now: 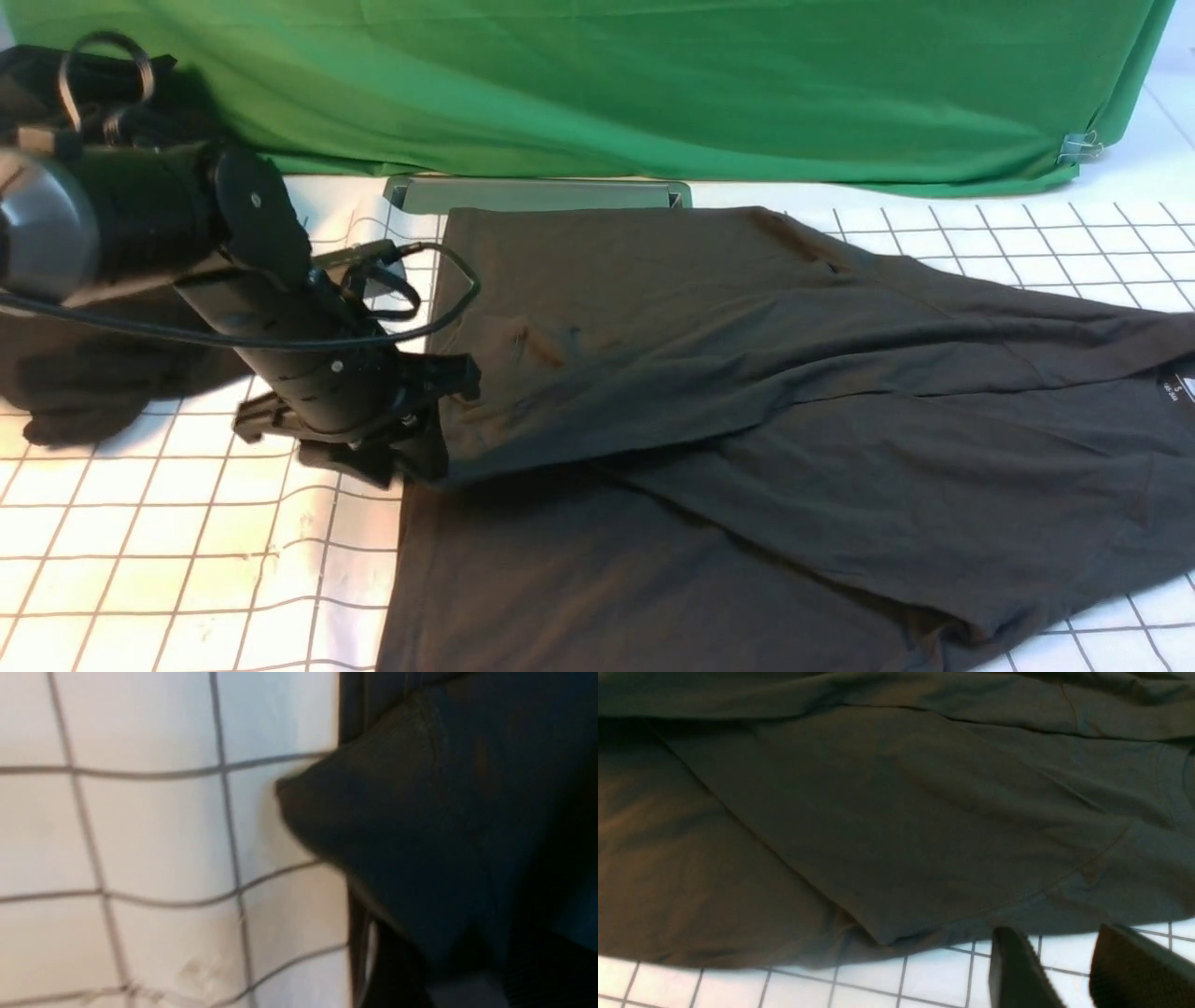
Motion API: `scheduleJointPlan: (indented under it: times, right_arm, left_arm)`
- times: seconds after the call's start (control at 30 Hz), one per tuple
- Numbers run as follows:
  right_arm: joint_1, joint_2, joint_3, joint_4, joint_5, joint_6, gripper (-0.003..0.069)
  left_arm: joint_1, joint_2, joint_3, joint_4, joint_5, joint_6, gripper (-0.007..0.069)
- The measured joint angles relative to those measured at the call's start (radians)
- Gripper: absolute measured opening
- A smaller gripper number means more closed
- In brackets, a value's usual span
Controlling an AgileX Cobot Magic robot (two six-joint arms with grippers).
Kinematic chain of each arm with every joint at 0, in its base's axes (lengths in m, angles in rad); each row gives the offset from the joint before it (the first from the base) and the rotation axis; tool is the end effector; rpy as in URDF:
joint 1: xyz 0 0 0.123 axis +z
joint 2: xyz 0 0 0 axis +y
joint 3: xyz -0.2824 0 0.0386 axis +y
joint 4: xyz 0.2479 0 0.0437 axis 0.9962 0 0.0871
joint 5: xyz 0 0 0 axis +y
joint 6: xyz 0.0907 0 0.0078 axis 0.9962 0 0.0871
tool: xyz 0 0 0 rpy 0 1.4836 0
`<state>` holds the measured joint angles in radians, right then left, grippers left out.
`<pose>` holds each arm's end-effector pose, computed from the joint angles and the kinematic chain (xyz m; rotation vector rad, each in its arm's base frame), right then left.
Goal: Fold a long-sleeved shirt over a white checkered tablecloth.
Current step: 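Fold the left side of the dark shirt inward over its body with the left gripper, then grasp the near edge of the shirt at its hem and shoulder corners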
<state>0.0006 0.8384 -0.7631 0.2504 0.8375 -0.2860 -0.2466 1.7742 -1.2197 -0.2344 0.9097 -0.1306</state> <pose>0.1520 0.0169 0.3188 -0.2262 2.3581 0.1646 0.3323 -0.1009 0.2108 -0.0154 2.9697 -0.3450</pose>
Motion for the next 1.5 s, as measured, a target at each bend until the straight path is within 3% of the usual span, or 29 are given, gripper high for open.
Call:
scheduleJointPlan:
  times: [0.13,0.27,0.5,0.87,1.1,1.23,1.37,1.5]
  right_arm:
    - [0.000,0.046,0.000,0.000,0.000,0.000,0.0238]
    - [0.000,0.101,0.000,0.000,0.000,0.000,0.0239]
    - [0.000,0.176,0.000,0.000,-0.006,0.000,0.0239]
    - [0.000,0.221,0.000,0.000,-0.039,-0.001,0.0238]
    - [0.000,0.221,0.000,0.000,-0.054,0.000,0.0239]
    - [0.000,0.221,0.000,0.000,-0.060,0.000,0.0239]
    - [0.000,0.221,0.000,0.005,-0.068,0.000,0.0239]
    - [0.025,0.221,0.000,0.044,-0.069,-0.029,0.0242]
  left_arm:
    - [0.000,-0.073,-0.056,0.102,0.161,-0.012,0.0393]
    - [-0.008,-0.162,0.031,0.069,0.209,-0.031,0.0386]
    - [-0.085,-0.184,0.311,-0.049,0.108,-0.039,0.0332]
    - [-0.101,-0.178,0.447,-0.128,-0.034,-0.068,0.0316]
    - [-0.101,-0.133,0.468,-0.288,-0.069,0.066,0.0316]
    - [-0.101,-0.123,0.467,-0.295,-0.069,0.084,0.0304]
    - [-0.101,-0.122,0.467,-0.275,-0.071,0.086,0.0238]
    - [-0.101,-0.137,0.467,-0.260,-0.096,0.131,0.0064]
